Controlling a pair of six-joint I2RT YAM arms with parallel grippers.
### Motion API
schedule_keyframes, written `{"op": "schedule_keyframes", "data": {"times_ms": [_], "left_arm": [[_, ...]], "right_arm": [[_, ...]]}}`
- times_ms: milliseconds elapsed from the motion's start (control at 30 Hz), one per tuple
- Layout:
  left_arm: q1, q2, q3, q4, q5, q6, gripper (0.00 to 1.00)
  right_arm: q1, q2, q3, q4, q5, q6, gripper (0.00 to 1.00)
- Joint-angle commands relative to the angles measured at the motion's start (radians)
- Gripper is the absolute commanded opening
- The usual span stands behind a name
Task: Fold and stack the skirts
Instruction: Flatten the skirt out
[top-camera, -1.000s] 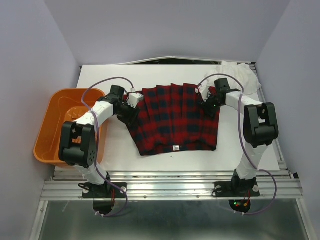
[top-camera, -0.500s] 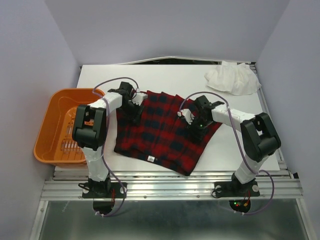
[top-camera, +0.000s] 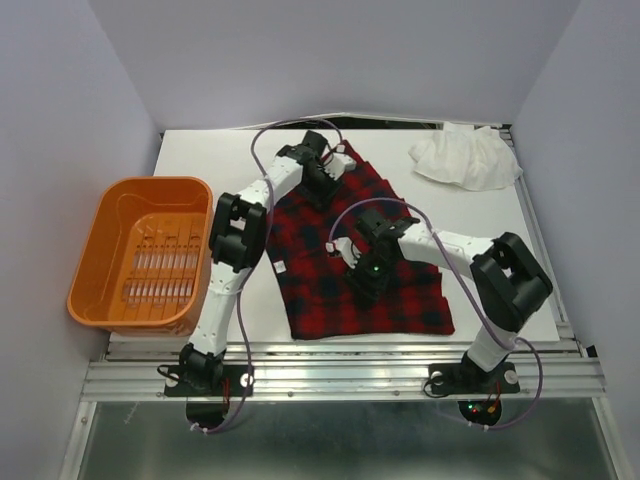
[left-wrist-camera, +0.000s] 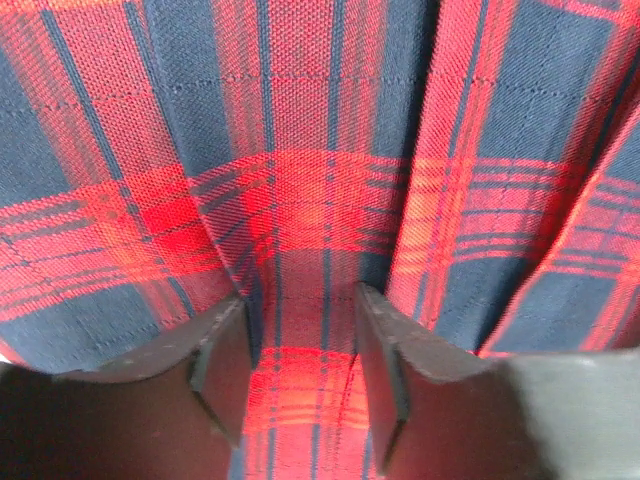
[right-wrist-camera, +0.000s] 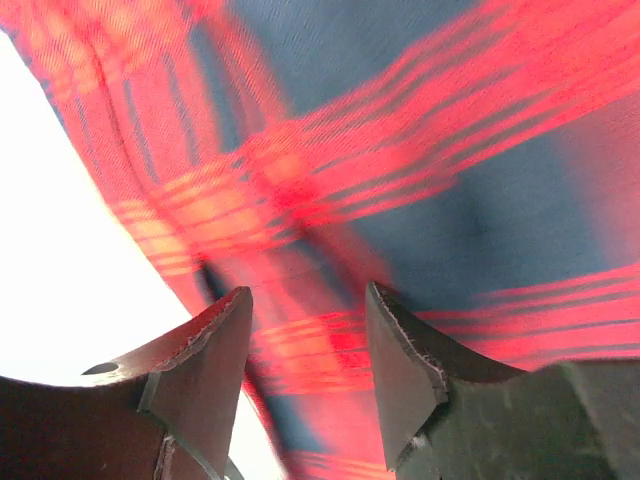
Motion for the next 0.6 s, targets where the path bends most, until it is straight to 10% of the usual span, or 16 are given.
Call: {"op": "schedule_keyframes", "data": {"times_ms": [0,567], "left_arm": [[-0.039,-0.063,-0.046,-0.047,-0.002,0.022,0.57],[0.091,-0.436,-0.455,0.047,0.104,0.012,0.63]], "right_arm": [[-0.006,-0.131,0.125,0.041,0.083,0.022,0.55],[-0.215,0.025,0.034,0.206,0.207,-0.140,0.54]]}}
